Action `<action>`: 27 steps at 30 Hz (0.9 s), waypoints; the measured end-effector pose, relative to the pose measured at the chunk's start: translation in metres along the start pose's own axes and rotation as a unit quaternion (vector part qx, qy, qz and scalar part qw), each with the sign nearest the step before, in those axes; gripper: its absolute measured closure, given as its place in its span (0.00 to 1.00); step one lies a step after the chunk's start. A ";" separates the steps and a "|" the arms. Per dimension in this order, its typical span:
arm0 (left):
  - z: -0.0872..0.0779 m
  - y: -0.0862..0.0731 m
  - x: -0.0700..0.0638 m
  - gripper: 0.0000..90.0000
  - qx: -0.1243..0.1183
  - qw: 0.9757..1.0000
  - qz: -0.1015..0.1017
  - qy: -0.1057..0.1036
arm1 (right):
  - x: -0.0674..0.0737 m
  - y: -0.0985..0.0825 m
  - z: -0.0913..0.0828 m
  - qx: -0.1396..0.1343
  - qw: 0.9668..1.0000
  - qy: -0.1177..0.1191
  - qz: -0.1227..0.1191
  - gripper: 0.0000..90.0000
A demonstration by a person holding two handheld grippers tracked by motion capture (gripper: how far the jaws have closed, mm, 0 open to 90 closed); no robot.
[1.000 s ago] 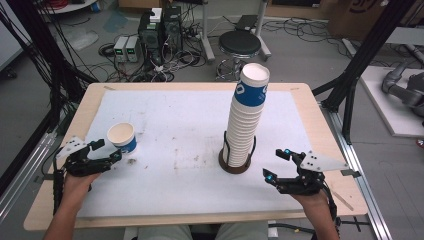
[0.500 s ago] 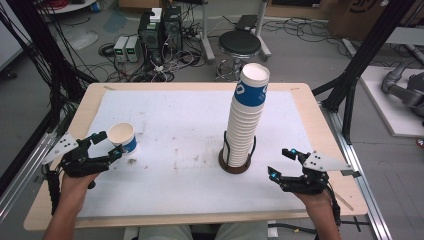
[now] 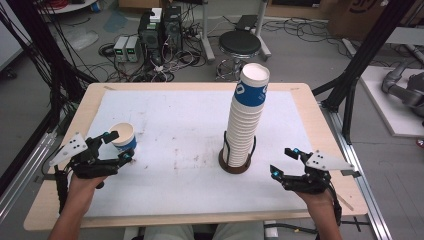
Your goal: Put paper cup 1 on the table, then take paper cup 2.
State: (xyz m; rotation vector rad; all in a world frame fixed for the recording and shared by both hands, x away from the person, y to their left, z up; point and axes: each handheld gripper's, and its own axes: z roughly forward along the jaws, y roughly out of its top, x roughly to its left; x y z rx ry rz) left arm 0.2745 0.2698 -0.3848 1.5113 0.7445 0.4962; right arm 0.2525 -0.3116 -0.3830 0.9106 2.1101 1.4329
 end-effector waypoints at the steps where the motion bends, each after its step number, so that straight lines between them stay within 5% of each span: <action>1: 0.000 0.000 0.000 0.15 -0.001 1.000 -0.002 0.000 | 0.000 0.000 0.000 -0.001 1.000 0.000 -0.002 0.23; 27: 0.012 -0.001 -0.008 0.16 0.004 1.000 0.008 -0.027 | 0.000 -0.001 -0.006 -0.003 1.000 -0.002 0.002 0.23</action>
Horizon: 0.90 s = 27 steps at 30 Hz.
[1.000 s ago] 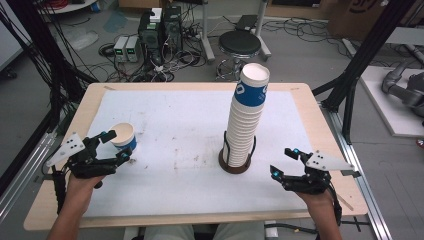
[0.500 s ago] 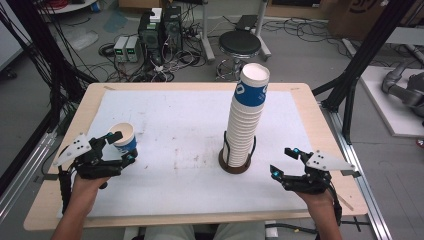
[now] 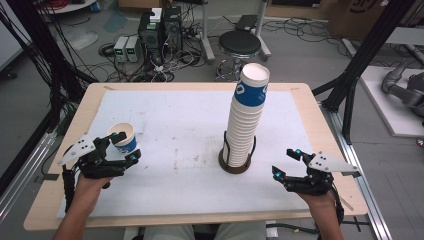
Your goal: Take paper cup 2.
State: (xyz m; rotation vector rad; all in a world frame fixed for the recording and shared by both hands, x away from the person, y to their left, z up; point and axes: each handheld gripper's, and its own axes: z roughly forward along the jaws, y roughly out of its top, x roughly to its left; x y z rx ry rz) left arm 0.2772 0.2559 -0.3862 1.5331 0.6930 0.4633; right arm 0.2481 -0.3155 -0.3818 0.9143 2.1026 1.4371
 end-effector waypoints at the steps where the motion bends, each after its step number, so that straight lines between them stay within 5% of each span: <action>1: 0.001 0.000 -0.001 0.16 -0.001 1.000 -0.001 -0.003 | 0.000 0.000 0.000 0.000 1.000 0.001 -0.002 0.23; 7: 0.010 0.007 -0.008 0.16 0.005 1.000 0.004 -0.022 | 0.003 0.000 0.001 0.007 1.000 0.008 -0.006 0.23; 15: 0.031 0.039 -0.020 0.15 0.002 0.998 0.011 -0.064 | 0.002 0.002 0.000 0.003 1.000 0.009 -0.006 0.23; 27: 0.074 0.098 -0.047 0.16 0.005 0.990 0.019 -0.143 | -0.001 0.005 0.000 0.001 1.000 0.013 0.000 0.23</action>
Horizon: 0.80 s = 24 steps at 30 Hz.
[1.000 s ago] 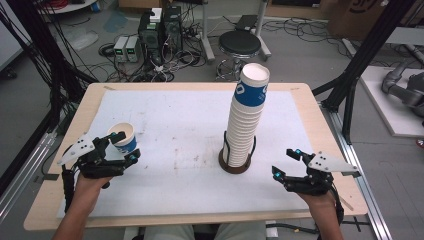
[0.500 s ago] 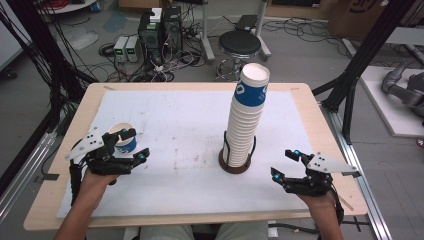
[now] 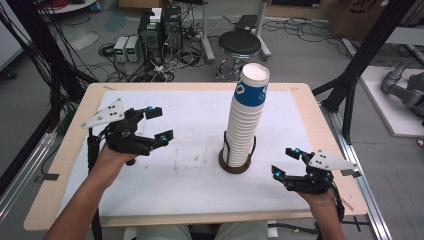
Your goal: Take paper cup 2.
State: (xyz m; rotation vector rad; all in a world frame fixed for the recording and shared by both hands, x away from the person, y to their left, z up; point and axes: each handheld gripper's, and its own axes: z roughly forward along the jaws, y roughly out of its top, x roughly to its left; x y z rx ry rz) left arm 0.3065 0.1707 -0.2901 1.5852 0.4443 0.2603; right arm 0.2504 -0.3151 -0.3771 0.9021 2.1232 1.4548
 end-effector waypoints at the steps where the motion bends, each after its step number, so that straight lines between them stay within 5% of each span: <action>1: 0.003 0.004 -0.001 0.15 0.000 1.000 0.000 -0.005 | 0.000 0.001 0.000 -0.001 1.000 0.001 0.002 0.23; 8: 0.025 0.027 -0.006 0.15 0.010 0.999 0.005 -0.035 | 0.000 0.003 -0.005 -0.004 1.000 0.003 0.001 0.23; 13: 0.039 0.046 -0.009 0.16 0.017 0.999 0.022 -0.043 | 0.000 0.005 -0.006 -0.006 1.000 0.004 0.003 0.23; 24: 0.071 0.082 -0.009 0.16 0.024 0.997 0.025 -0.062 | -0.001 0.004 -0.005 -0.003 1.000 0.007 0.001 0.23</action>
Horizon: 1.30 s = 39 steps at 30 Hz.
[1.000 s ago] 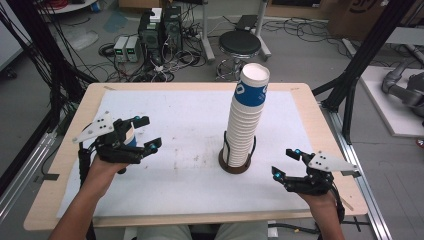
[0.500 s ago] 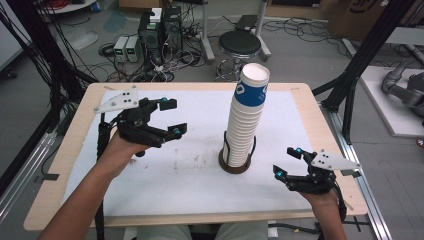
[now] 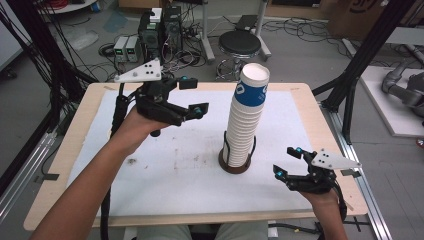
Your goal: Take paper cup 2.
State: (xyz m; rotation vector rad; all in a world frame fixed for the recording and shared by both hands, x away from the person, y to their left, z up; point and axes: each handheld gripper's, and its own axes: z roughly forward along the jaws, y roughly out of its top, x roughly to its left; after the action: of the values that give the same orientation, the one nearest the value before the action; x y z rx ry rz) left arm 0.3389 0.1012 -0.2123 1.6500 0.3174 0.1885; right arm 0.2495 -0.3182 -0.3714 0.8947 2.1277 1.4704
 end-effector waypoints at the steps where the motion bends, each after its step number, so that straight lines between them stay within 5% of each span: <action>1: 0.003 0.003 0.001 0.16 0.002 1.000 0.002 -0.001 | 0.000 0.000 0.000 0.000 1.000 0.000 0.000 0.23; 18: 0.064 0.048 0.006 0.16 0.043 0.999 0.010 -0.009 | 0.000 0.000 -0.001 -0.004 1.000 0.004 0.004 0.23; 39: 0.111 0.054 0.005 0.21 0.068 0.997 0.007 -0.024 | 0.000 0.001 -0.003 -0.011 1.000 0.006 0.002 0.23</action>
State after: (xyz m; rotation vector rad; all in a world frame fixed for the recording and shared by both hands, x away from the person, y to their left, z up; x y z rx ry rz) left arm 0.3834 -0.0067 -0.1708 1.7878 0.2877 0.1395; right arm 0.2479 -0.3204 -0.3691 0.8852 2.1154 1.5022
